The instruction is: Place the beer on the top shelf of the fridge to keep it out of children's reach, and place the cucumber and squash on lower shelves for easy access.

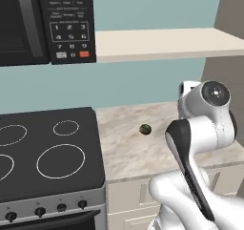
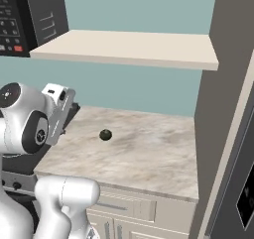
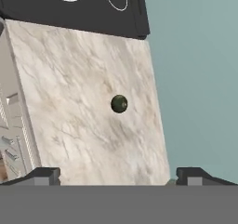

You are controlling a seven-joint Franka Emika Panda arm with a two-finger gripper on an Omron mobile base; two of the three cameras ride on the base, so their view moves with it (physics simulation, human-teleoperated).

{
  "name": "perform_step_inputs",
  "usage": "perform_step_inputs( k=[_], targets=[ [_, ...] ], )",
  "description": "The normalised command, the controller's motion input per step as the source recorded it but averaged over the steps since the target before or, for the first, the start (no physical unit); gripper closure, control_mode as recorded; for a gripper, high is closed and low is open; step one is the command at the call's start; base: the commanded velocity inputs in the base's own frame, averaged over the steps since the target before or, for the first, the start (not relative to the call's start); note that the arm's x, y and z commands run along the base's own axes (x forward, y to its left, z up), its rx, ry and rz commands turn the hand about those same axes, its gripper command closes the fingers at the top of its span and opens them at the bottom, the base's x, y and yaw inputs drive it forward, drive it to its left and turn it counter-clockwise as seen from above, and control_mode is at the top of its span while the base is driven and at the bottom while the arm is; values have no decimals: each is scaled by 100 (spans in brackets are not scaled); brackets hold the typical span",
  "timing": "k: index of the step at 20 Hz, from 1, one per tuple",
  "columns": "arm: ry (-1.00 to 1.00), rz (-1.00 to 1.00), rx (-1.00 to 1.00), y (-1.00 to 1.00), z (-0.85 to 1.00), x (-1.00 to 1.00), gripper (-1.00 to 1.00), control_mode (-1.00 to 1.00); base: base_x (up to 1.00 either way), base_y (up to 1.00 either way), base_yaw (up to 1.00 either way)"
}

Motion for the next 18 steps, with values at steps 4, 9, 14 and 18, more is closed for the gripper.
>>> perform_step_inputs(
  k=[4,9,14,18],
  targets=[
    [0,-30,13,0,-20,26,-100,-100,0,0,0],
    [0,-27,19,0,-17,27,-100,-100,0,0,0],
    [0,-19,22,0,-14,19,-100,-100,0,0,0],
    [0,-13,26,0,-15,15,-100,-100,0,0,0]
  ],
)
